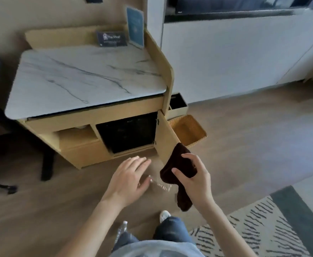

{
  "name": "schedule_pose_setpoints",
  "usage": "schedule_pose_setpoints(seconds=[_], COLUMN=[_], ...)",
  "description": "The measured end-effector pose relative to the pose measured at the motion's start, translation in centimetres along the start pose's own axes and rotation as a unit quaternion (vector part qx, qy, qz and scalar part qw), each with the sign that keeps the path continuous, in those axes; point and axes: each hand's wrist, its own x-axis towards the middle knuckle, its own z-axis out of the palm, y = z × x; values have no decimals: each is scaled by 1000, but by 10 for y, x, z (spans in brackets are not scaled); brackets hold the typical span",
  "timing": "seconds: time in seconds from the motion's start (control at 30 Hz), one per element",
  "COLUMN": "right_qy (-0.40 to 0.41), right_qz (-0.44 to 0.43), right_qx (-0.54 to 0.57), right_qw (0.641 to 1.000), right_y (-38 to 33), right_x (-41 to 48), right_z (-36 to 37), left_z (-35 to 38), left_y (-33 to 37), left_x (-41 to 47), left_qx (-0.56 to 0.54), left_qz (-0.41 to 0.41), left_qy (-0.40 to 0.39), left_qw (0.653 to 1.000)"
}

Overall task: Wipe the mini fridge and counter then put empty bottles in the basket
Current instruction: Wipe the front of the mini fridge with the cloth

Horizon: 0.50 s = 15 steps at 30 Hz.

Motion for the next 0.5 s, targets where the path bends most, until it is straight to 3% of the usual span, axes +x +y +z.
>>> schedule_pose_setpoints(seconds=[0.23, 0.5], right_qy=[-148, -192], right_qz=[-52, -66], right_qx=[-1, 19], right_qw=[988, 979], right_y=[0, -2], right_x=[90, 153], right_z=[10, 65], left_z=[-11, -10], left_y=[3, -42], left_x=[32, 67], left_qx=[4, 8], left_qz=[-127, -177], left_qy=[57, 89], left_qw=[990, 980])
